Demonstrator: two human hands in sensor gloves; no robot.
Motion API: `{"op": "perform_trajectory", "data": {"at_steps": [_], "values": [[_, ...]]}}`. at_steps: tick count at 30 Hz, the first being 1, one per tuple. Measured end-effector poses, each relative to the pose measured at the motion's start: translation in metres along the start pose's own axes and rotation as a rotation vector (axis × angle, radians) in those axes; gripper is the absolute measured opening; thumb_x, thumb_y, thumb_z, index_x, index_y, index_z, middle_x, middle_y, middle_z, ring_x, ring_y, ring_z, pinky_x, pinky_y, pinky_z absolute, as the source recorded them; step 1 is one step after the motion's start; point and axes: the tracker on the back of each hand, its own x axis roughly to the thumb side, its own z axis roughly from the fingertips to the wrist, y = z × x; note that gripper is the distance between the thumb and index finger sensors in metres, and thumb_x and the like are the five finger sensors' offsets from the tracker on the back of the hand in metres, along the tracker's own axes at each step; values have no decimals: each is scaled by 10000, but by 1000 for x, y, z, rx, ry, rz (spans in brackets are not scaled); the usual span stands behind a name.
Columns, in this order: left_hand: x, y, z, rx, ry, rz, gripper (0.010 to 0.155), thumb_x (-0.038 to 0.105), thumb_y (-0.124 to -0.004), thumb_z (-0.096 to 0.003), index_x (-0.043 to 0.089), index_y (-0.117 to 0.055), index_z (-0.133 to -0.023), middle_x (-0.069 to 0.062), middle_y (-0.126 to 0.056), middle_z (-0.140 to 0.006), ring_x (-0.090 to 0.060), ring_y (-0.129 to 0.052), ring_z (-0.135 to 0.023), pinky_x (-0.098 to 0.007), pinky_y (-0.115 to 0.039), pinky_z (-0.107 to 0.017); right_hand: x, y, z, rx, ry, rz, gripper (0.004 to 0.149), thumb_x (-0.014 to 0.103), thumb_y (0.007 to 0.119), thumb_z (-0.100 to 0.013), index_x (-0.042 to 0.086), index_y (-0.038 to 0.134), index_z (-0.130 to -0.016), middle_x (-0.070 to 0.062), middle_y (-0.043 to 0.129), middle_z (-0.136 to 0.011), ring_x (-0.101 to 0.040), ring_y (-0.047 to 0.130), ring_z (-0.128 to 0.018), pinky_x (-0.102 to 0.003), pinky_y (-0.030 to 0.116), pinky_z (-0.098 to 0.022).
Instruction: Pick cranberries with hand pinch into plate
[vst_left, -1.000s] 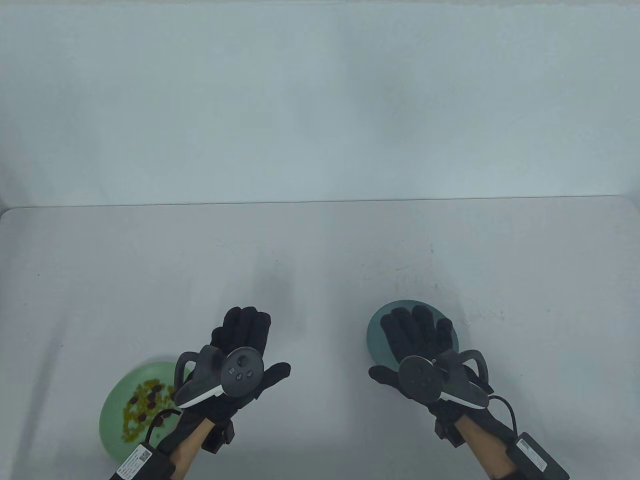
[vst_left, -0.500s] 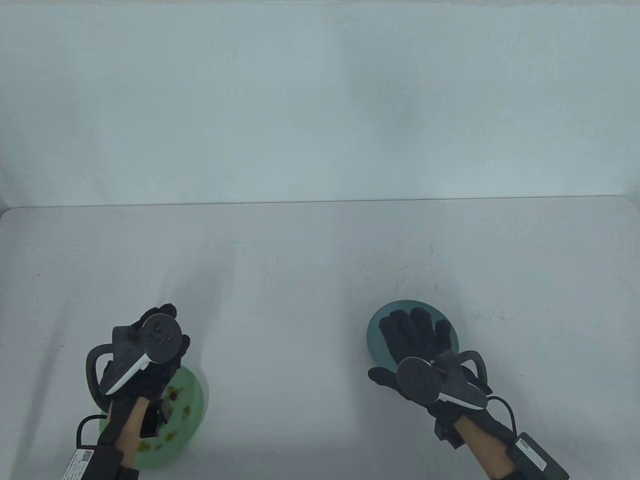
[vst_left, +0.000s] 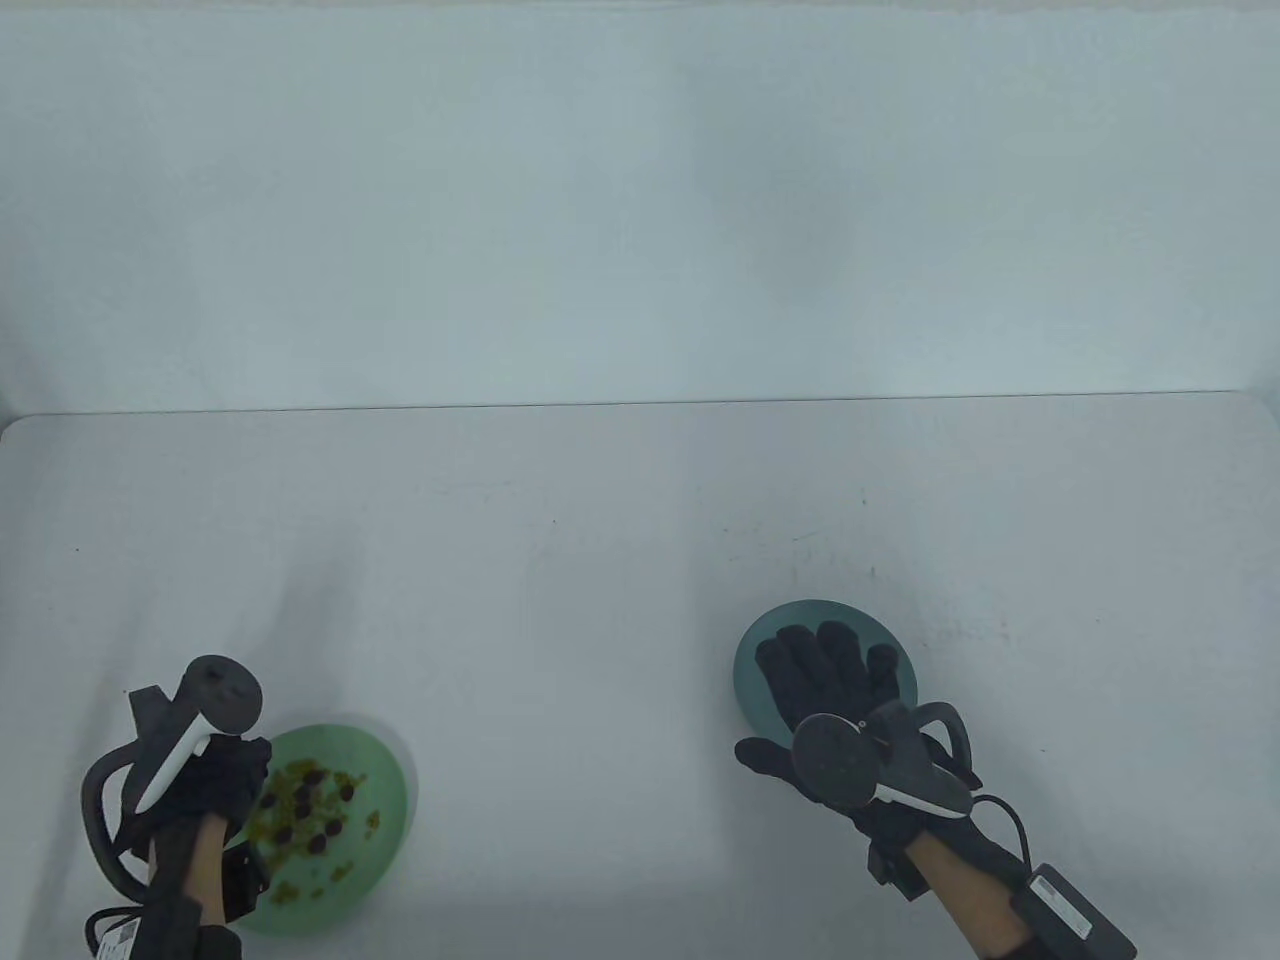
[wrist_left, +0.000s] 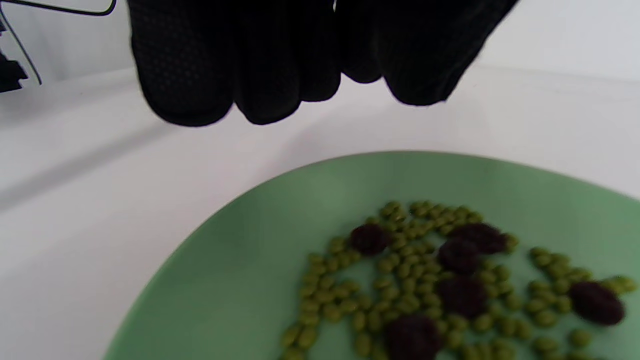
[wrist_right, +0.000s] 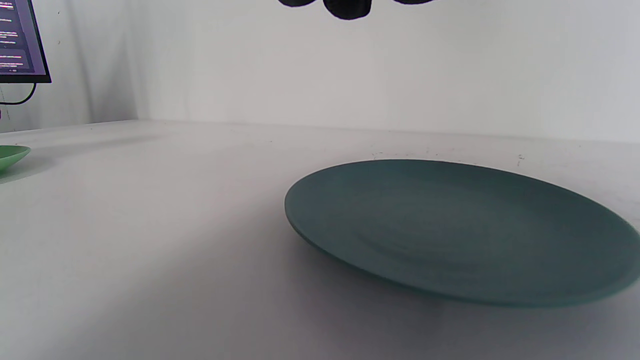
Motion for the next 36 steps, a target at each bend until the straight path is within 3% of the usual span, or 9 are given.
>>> {"op": "perform_trajectory", "data": {"at_steps": [12, 21, 31, 36], "values": [[-9, -20, -15, -85, 105, -66, 566, 334, -774, -557, 184, -626, -1081, -135, -660, -1073, -355, -831, -895, -498, -806, -592, -1, -1, 0, -13, 5, 2, 918, 724, 438, -505, 140, 304, -1201, -171, 357, -1266, -549, 367, -1133, -756, 346, -733], [-12, -25, -20, -99, 114, -69, 469, 328, -761, -552, 231, -702, -1007, -107, -654, -1074, -346, -815, -905, -515, -773, -629, -2, 0, 0, -1, 17, 2, 915, 721, 442, -507, 141, 305, -1201, -171, 360, -1265, -550, 372, -1130, -757, 346, -732], [-26, -21, -19, -181, 101, 89, 467, 290, -735, -565, 201, -681, -1020, -115, -651, -1073, -334, -816, -887, -519, -757, -640, -3, 1, -1, 8, 22, -1, 912, 720, 444, -508, 142, 309, -1200, -170, 362, -1265, -548, 373, -1132, -756, 346, -732], [-36, -18, -18, -212, 83, 253, 460, 285, -727, -569, 203, -665, -1017, -77, -829, -953, -272, -969, -758, -496, -807, -605, -3, 1, -1, 9, 23, 1, 906, 716, 450, -510, 143, 319, -1200, -168, 369, -1263, -548, 378, -1130, -754, 349, -733]]}}
